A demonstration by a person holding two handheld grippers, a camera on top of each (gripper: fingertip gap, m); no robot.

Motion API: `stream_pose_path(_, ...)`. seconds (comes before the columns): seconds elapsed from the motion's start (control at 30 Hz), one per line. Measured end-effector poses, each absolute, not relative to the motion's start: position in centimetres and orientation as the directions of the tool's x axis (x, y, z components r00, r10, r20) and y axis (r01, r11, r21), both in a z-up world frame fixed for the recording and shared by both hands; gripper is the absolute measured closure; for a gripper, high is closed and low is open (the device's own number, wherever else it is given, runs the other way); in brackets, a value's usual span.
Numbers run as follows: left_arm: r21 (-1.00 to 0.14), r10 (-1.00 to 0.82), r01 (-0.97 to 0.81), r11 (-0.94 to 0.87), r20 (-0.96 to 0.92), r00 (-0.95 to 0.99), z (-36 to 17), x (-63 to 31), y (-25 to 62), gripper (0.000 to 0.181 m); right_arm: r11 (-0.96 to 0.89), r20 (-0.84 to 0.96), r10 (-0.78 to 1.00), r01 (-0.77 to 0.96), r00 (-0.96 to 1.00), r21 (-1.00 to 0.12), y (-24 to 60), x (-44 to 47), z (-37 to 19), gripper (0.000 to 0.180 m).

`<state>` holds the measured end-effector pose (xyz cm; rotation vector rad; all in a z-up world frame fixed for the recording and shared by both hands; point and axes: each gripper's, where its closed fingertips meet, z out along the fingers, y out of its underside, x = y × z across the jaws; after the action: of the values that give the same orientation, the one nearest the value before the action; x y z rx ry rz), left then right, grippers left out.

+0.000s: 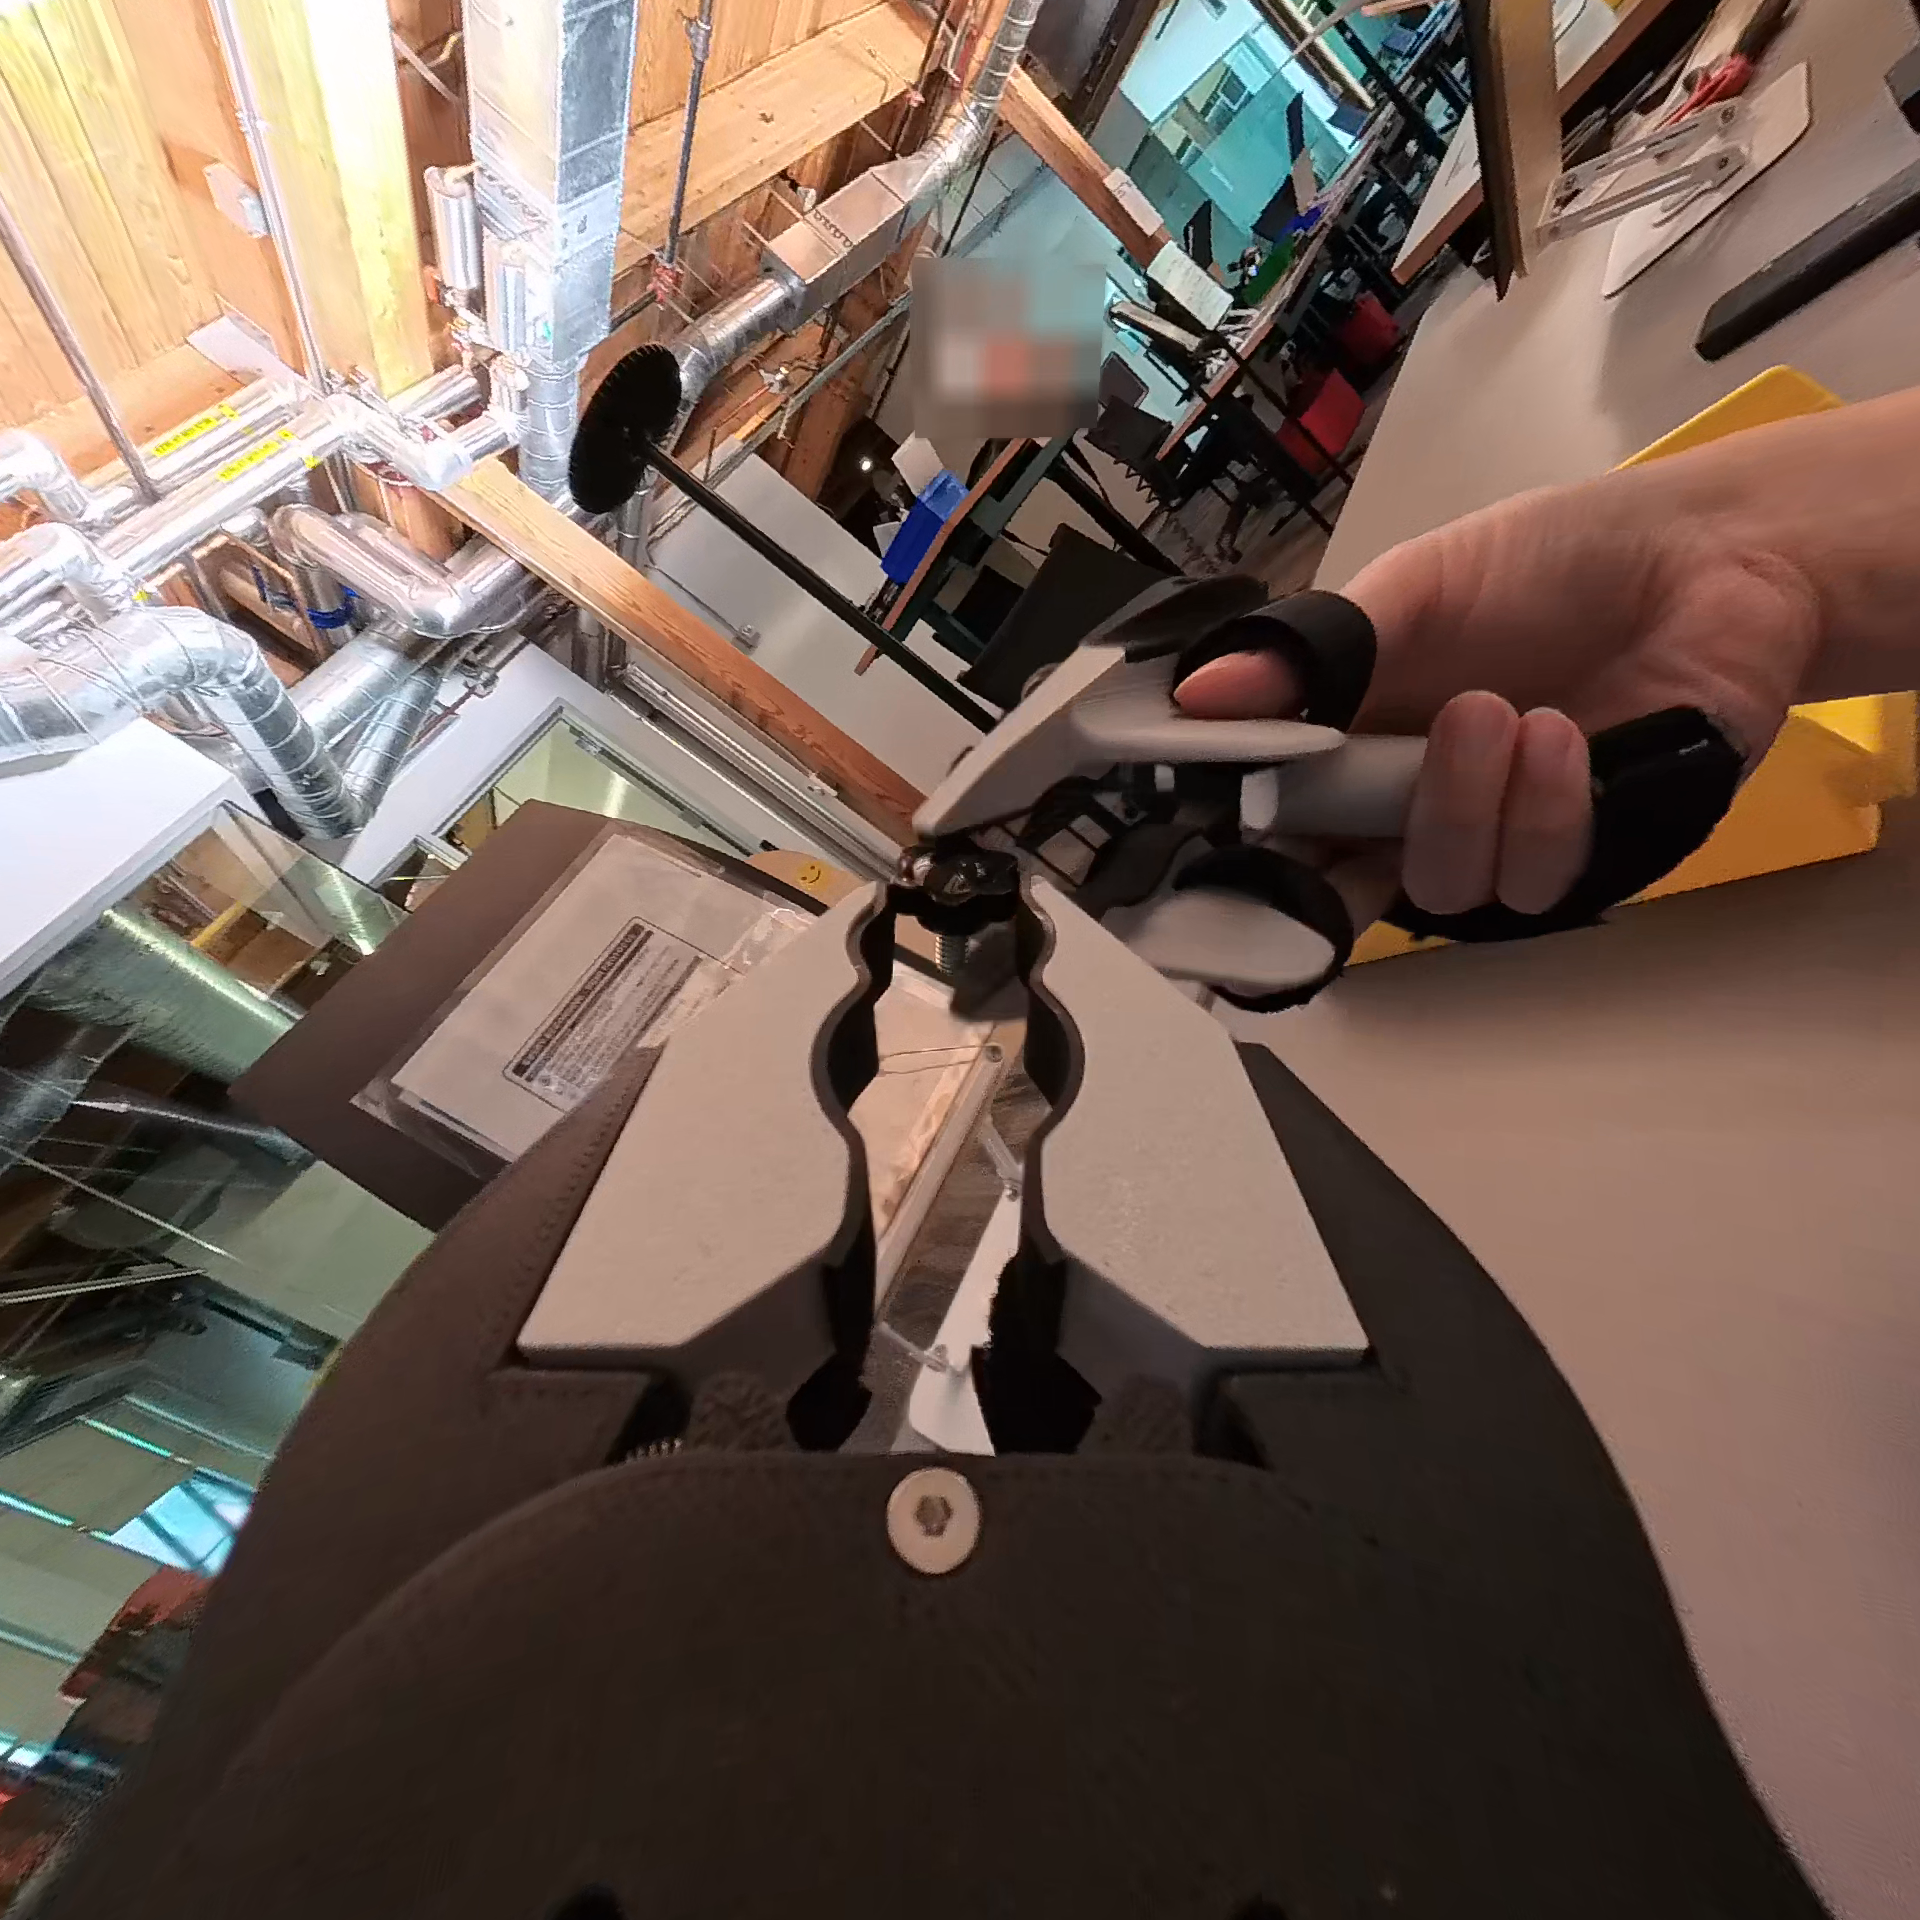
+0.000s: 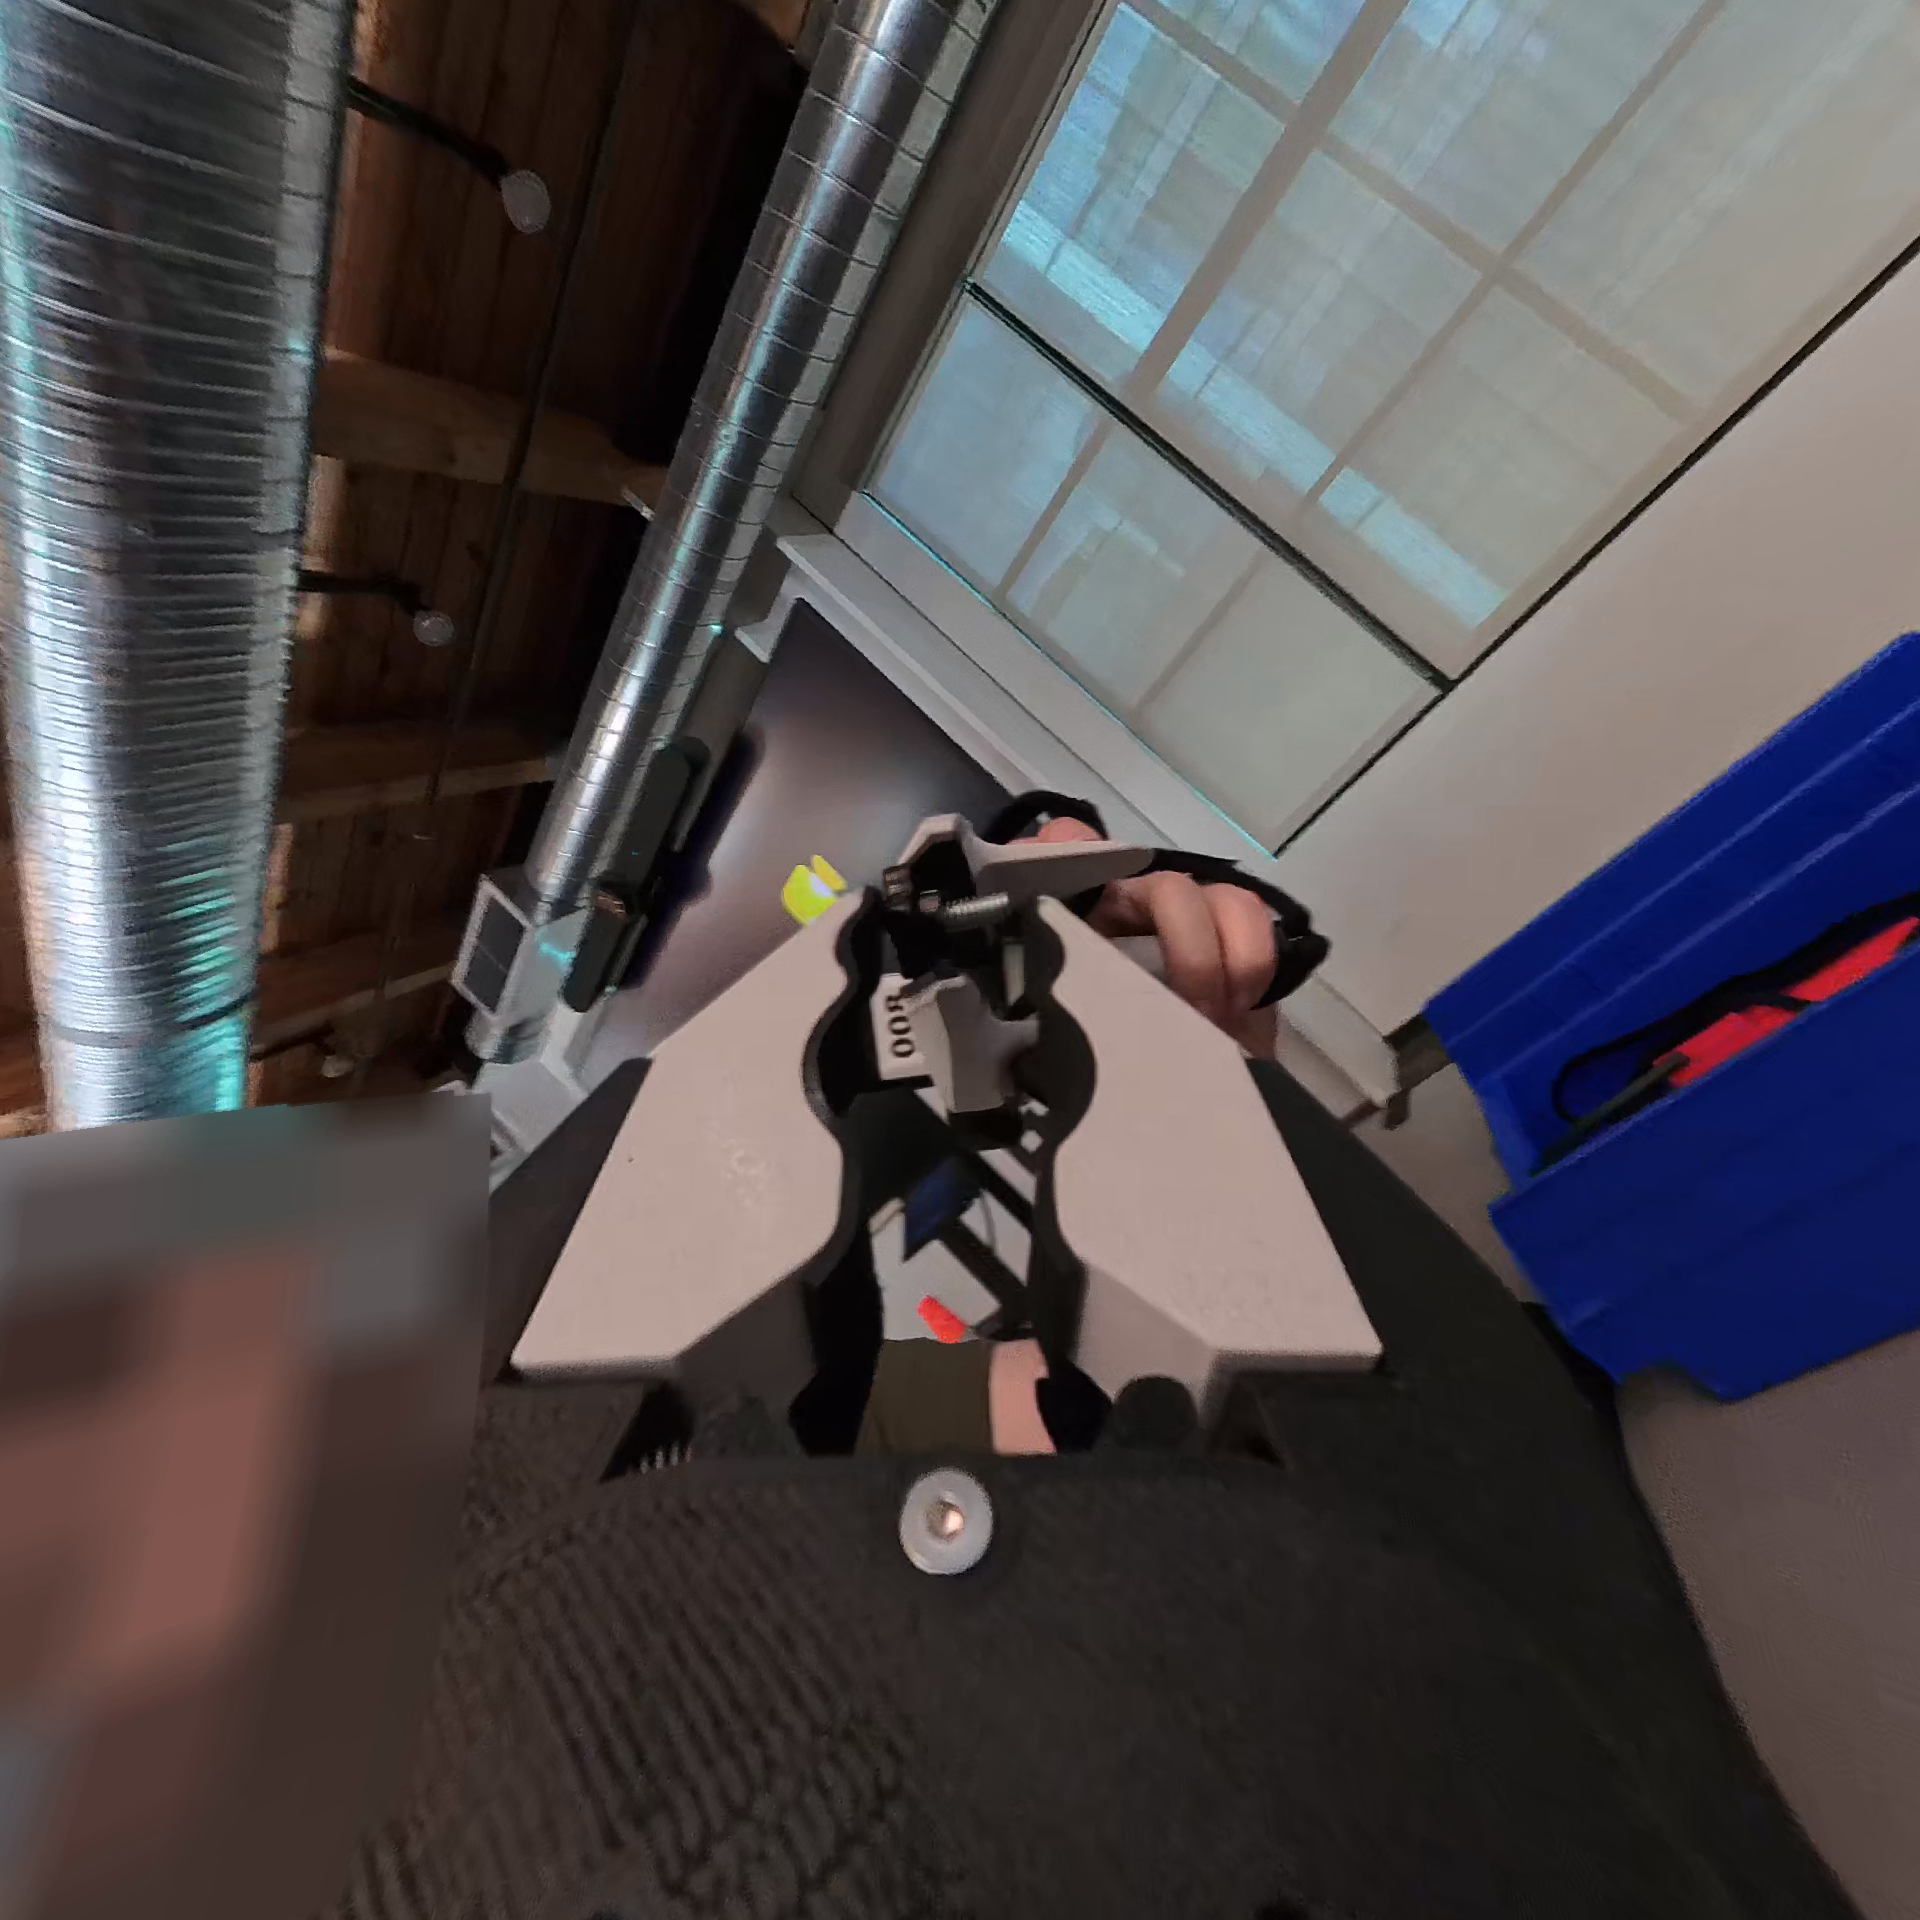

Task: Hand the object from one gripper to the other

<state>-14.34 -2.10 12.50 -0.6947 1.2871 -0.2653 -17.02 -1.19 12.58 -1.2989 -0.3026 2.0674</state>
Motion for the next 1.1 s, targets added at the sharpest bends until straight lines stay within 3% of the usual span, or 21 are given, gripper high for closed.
stream_pose_path(0.07, -0.598, -0.526, -0.193, 0.778, -0.788, 0.321, 13.1, -14.7, -1.8, 0.16, -0.702, -0.702, 0.684, -0.442, -0.201, -0.558, -0.6, -16.8, 12.5, 0.132)
stream_pose_path(0.23, -0.651, -0.499, -0.134, 0.747, -0.682, 0.535, 16.9, -18.0, 0.2, 0.16, -0.475, -0.548, 0.836, -0.504, -0.002, -0.721, -0.4, -15.2, 14.0, 0.133)
stream_pose_path(0.43, -0.713, -0.532, 0.15, 0.685, -0.347, 0.772, 21.5, -24.7, 1.8, 0.16, -0.089, -0.291, 0.895, -0.504, 0.338, -0.859, -0.4, -13.7, 15.7, 0.134)
stream_pose_path(0.5, -0.791, -0.7, 0.318, 0.522, -0.185, 0.69, 21.5, -24.5, 2.4, 0.16, 0.016, -0.204, 0.882, -0.46, 0.424, -0.888, -0.6, -13.7, 15.9, 0.134)
stream_pose_path(0.6, -0.83, -0.924, 0.55, 0.09, 0.137, 0.357, 21.0, -22.8, 2.3, 0.161, 0.206, -0.027, 0.819, -0.337, 0.573, -0.919, -0.8, -13.7, 16.0, 0.136)
stream_pose_path(0.7, -0.709, -0.904, 0.592, -0.383, 0.42, -0.082, 20.3, -21.2, 1.5, 0.161, 0.434, 0.23, 0.664, -0.117, 0.711, -0.893, -1.4, -13.8, 16.2, 0.143)
stream_pose_path(0.77, -0.595, -0.807, 0.556, -0.581, 0.511, -0.296, 20.1, -20.6, 1.1, 0.16, 0.55, 0.402, 0.522, 0.063, 0.753, -0.833, -2.0, -14.3, 16.2, 0.147)
stream_pose_path(0.87, -0.521, -0.722, 0.506, -0.687, 0.567, -0.396, 19.2, -19.0, 0.8, 0.16, 0.613, 0.565, 0.351, 0.273, 0.746, -0.741, -2.5, -15.5, 16.0, 0.154)
stream_pose_path(1.1, -0.466, -0.626, 0.419, -0.779, 0.606, -0.49, 17.2, -14.9, -1.5, 0.161, 0.624, 0.673, 0.088, 0.486, 0.735, -0.612, -2.8, -15.7, 16.4, 0.161)
